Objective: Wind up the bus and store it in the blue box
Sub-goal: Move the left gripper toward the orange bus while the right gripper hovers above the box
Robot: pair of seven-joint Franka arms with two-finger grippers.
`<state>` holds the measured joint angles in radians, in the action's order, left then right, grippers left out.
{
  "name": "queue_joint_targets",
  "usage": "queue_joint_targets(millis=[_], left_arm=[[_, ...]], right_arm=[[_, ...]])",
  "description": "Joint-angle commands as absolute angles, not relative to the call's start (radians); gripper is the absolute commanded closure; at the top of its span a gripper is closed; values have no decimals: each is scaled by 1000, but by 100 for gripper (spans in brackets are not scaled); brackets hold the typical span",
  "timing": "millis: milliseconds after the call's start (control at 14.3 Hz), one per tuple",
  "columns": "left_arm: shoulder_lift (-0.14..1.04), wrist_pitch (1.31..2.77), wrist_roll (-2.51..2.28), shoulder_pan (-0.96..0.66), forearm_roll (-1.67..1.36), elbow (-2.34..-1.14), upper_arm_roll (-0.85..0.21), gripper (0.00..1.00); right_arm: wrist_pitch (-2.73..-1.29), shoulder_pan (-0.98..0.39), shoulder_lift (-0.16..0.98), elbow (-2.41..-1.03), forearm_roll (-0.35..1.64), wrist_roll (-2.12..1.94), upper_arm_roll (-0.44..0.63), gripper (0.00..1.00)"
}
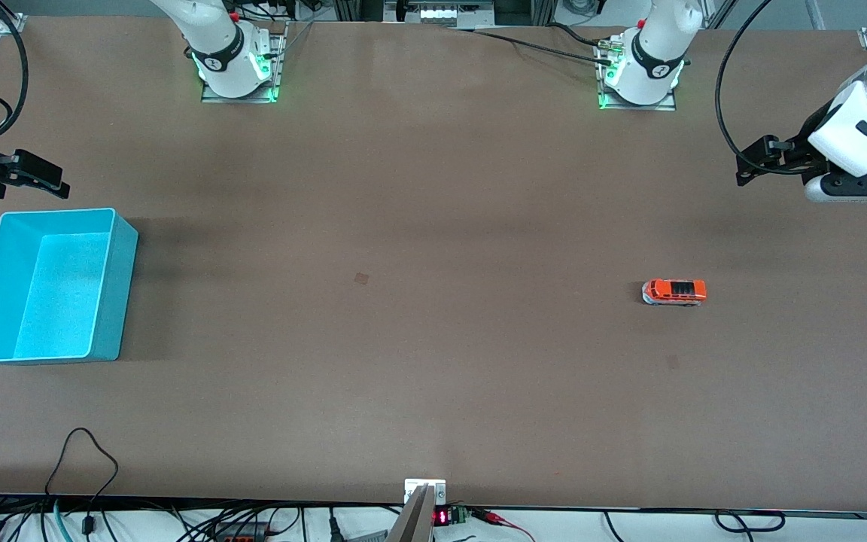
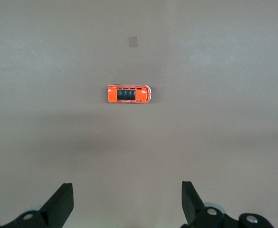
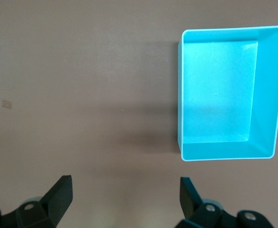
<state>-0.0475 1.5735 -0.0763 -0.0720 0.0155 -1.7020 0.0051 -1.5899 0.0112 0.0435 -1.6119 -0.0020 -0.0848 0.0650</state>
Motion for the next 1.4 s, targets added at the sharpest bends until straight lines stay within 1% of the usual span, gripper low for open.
queue_joint_targets(millis=[0,698,907,1116,1326], left_arm=[[-66,1566,-46,-87,-2,-1718,23,0],[-32,1542,-40,-78,-2,-1710,12,0],[-28,1493,-40,-80,0,-1701,12,0],[-6,1476,-29,-84,0,-1694,11,0],[9,1459,119,-81,0,-1694,11,0]], right_arm=[[-1591,18,32,-1621,11,-75,57,0],[-1595,20,46,-1618,11,-86,57,0],[-1594,12,70,-1617,-5,-77,54,0],[-1585,17,113,-1612,-2,-81,54,0],[-1580,23,136,-1612,0,-115,55,0]])
